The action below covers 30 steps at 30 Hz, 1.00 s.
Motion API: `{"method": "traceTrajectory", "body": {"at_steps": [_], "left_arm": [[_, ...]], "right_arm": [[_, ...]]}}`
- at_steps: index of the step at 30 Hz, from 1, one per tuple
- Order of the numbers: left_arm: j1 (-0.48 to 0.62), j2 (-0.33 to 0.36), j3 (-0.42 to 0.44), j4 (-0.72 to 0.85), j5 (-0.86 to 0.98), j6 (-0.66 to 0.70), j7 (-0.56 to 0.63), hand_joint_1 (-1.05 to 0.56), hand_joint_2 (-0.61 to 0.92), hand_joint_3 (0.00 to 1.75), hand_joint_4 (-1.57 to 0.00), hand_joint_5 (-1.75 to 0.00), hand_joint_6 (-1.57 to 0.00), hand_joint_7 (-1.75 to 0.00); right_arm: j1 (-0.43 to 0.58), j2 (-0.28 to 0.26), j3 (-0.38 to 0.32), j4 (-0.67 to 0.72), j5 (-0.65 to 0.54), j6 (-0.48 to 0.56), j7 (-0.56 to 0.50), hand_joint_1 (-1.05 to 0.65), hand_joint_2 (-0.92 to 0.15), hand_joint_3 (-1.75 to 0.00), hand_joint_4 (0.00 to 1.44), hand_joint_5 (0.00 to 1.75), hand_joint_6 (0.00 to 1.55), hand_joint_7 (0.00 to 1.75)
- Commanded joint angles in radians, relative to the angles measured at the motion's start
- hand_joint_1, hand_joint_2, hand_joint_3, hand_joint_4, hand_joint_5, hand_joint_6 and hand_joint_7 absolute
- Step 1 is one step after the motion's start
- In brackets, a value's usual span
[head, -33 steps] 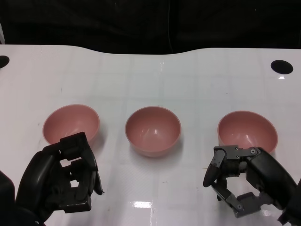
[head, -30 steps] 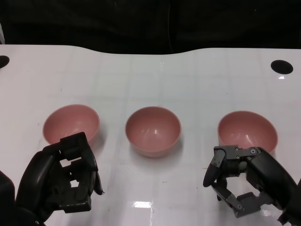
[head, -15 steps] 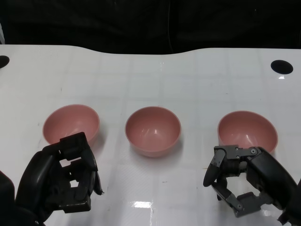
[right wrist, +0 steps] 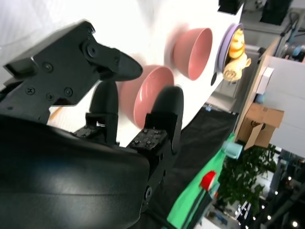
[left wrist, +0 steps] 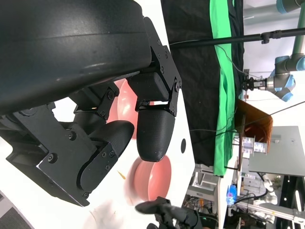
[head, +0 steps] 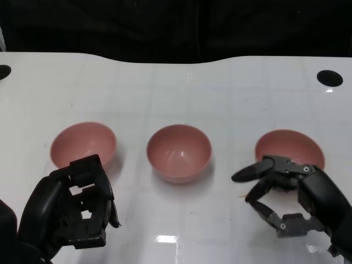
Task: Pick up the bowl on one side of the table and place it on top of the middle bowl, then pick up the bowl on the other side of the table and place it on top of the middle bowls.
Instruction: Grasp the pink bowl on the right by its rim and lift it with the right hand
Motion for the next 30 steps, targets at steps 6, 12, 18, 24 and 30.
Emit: {"method": "traceTrajectory", "body": {"at_steps": [6,12,18,24,30], "left_arm": [[0.001,0.016,0.007,-0.001,-0.005,-0.002,-0.010,-0.09,0.31,1.57,-0.88,-1.75,-0.86,-1.58],[0.002,0.017,0.007,-0.001,-0.008,-0.003,-0.010,-0.10,0.29,1.57,-0.88,-1.75,-0.86,-1.59],[0.008,0.020,0.003,-0.019,0.002,0.008,0.000,-0.10,0.28,1.58,-0.88,-1.75,-0.86,-1.59],[0.008,0.021,0.003,-0.020,0.000,0.005,-0.004,-0.10,0.32,1.55,-0.88,-1.75,-0.85,-1.59],[-0.001,0.016,-0.004,-0.018,-0.002,0.013,-0.001,-0.10,0.32,1.55,-0.88,-1.75,-0.85,-1.59]], "right_arm": [[-0.007,-0.028,-0.012,-0.022,-0.204,-0.018,-0.151,-0.43,-0.88,-0.03,0.06,0.82,0.36,0.09],[-0.012,-0.053,-0.001,-0.048,-0.393,0.033,-0.250,-0.51,-0.87,-0.01,0.00,0.70,0.29,0.03],[-0.016,-0.078,0.024,-0.081,-0.577,0.146,-0.306,-0.60,-0.86,0.00,0.00,0.61,0.24,0.01],[-0.036,-0.113,0.084,-0.111,-0.771,0.311,-0.278,-0.62,-0.89,-0.02,0.00,0.59,0.25,0.01],[-0.095,-0.150,0.147,-0.054,-0.876,0.407,-0.252,-0.59,-0.92,-0.02,0.05,0.61,0.28,0.02]]}}
